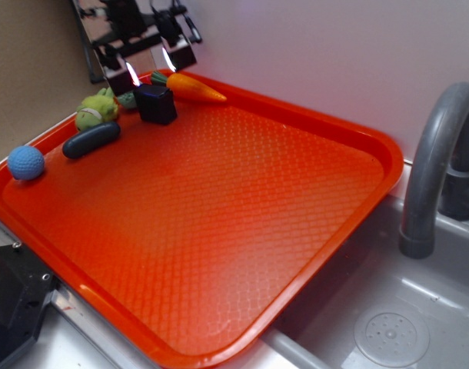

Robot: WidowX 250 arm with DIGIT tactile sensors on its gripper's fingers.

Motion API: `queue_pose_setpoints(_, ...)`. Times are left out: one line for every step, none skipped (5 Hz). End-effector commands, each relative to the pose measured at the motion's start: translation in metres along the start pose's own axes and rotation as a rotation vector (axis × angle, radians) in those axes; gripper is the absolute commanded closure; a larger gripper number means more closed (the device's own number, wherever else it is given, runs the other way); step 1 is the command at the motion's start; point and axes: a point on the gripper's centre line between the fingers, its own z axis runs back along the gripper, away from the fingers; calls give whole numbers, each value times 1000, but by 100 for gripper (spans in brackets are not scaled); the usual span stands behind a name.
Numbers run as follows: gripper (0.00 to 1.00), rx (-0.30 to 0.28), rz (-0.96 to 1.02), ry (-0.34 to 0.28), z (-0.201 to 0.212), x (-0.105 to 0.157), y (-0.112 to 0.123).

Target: Grab the black box.

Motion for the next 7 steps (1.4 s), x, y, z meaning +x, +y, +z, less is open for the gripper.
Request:
queue_pose_setpoints(0, 42, -11, -3, -20, 10, 7)
queue_pose_setpoints(0, 37, -44, 6, -17, 1, 11)
queue_pose_setpoints(0, 6, -85, 4, 0, -11, 17)
queue_pose_setpoints(0, -29, -100, -11, 19, -14, 16)
queue_pose_setpoints(0, -68, -97, -33, 40, -13, 12)
queue_pose_setpoints(0, -60, -114, -35, 37, -17, 11)
queue_pose_setpoints(0, -23, -129, -45, 26, -18, 13)
